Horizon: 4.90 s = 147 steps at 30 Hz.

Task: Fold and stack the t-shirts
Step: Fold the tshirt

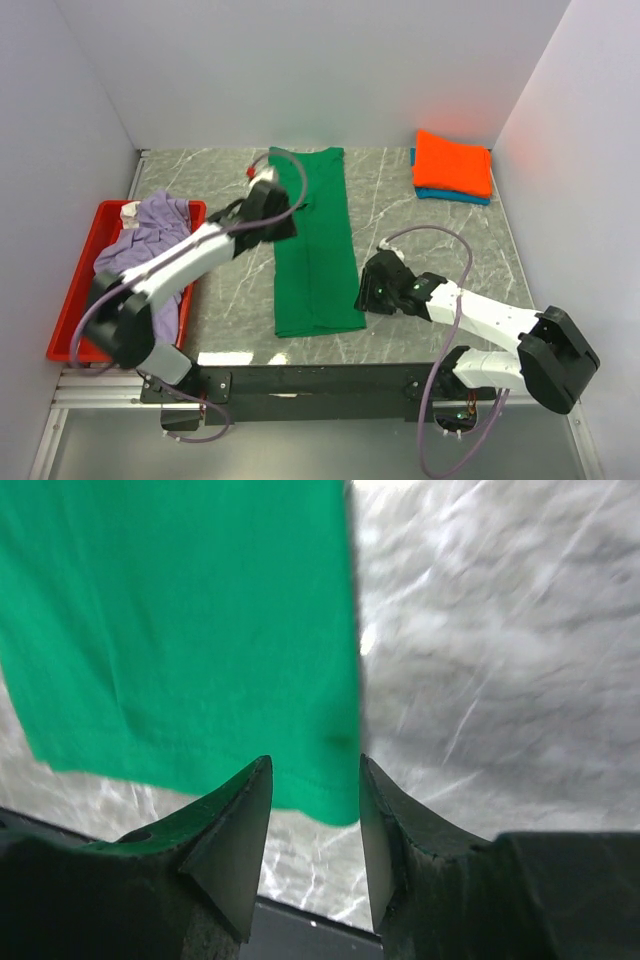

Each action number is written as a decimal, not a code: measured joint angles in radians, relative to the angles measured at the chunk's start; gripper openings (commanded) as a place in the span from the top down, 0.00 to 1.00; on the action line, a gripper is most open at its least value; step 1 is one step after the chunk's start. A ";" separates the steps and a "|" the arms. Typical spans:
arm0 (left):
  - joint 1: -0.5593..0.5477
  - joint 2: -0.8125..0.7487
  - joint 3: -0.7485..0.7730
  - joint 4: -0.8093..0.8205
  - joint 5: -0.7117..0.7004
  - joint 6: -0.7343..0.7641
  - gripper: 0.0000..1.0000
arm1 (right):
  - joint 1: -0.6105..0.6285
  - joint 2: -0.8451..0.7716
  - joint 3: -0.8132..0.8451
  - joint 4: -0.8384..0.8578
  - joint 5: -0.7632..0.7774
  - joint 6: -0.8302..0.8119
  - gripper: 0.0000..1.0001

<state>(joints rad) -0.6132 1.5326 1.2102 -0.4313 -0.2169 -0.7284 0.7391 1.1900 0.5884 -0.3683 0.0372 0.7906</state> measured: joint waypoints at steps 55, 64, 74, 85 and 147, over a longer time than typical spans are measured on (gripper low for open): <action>-0.255 -0.484 -0.797 0.083 0.220 -0.402 0.99 | 0.076 -0.104 -0.162 0.031 -0.047 0.057 1.00; -0.313 -0.550 -0.812 0.020 0.223 -0.415 0.61 | 0.137 -0.183 -0.205 0.013 -0.090 0.099 0.96; -0.321 -0.672 -0.814 -0.091 0.222 -0.467 0.51 | 0.140 -0.257 -0.251 -0.016 -0.117 0.148 0.64; -0.321 -0.671 -0.867 -0.066 0.224 -0.519 0.60 | 0.140 -0.348 -0.303 -0.031 -0.137 0.230 0.67; -0.018 -0.038 -0.262 0.139 0.006 -0.388 1.00 | -0.209 0.368 0.415 0.081 -0.136 -0.057 1.00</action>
<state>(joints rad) -0.6312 1.4944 0.9482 -0.2920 -0.2111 -1.1168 0.5297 1.5578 1.0031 -0.2871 -0.0986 0.7338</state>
